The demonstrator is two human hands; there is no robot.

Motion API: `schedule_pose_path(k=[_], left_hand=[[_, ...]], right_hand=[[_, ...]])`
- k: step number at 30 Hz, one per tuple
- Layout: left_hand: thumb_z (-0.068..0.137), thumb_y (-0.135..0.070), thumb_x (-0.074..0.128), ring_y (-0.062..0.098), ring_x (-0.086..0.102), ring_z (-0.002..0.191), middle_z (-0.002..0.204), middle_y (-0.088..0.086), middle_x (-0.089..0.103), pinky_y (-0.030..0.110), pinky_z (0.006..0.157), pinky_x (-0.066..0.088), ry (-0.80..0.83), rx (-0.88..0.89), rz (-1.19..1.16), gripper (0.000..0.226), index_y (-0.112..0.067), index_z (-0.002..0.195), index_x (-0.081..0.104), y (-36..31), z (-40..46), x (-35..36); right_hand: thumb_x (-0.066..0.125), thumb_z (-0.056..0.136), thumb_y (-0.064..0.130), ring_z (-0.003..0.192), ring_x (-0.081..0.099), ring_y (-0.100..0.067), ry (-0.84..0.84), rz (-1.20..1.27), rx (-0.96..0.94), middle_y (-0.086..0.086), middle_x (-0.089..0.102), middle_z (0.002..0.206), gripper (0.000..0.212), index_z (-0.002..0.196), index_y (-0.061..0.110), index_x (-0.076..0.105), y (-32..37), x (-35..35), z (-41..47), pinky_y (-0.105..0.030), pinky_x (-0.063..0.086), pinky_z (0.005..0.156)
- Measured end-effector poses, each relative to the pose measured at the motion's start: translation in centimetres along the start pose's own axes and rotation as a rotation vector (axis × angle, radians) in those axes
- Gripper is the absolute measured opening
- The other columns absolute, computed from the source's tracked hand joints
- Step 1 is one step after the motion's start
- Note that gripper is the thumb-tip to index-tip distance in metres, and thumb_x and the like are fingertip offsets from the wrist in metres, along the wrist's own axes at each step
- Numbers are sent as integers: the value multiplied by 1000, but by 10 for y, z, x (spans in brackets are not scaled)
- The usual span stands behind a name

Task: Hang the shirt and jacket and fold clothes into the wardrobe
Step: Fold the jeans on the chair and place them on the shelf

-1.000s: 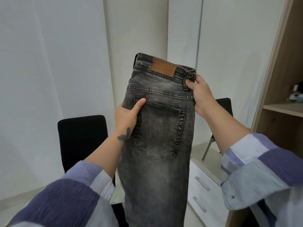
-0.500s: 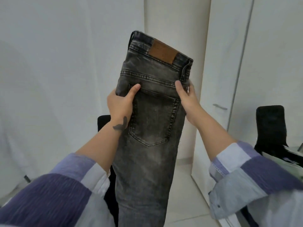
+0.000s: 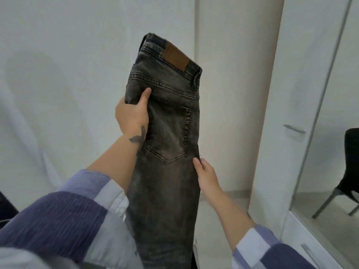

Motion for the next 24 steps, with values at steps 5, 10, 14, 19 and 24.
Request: schedule_pose_path(k=[5,10,14,19,24], left_hand=[[76,-71,53,25,62,100,108,2,67,30,78,43,-35,-28,444,59,-21,106,64,32,15,-24],[77,-75,47,33,59,109,119,7,63,38,85,44,-10,-129,612,73,-17,119,59,75,22,-40],[76,-71,54,31,59,110,122,6,62,40,92,47,124,-177,552,74,-15,124,56,100,29,-38],[80,-51,66,16,60,112,127,-6,59,37,97,48,524,-347,-84,67,-27,138,42,125,31,-25],[90,-58,46,19,66,90,114,-1,61,26,71,50,569,-736,-388,62,-12,132,53,163,3,-36]], right_hand=[[41,101,32,96,61,-13,-93,6,-51,0,66,103,31,111,13,63,1,-1,12,-18,48,75],[46,100,27,88,62,-14,-125,-66,-108,0,69,93,25,97,15,68,8,-11,29,-24,49,76],[47,100,25,75,57,-5,-132,-123,-160,5,65,82,25,89,15,66,25,-13,41,-12,45,64],[47,99,27,77,56,-8,-189,-110,-174,3,65,85,25,94,14,67,57,-12,65,-17,45,68],[49,98,31,82,54,-13,-158,-70,-152,-3,63,90,30,93,10,68,90,18,99,-28,43,75]])
Point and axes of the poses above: each hand's wrist, its own z-axis towards the middle knuckle, its own x-axis out of the palm, y = z × x, the point moved 6 cm from there along z, towards the middle knuckle
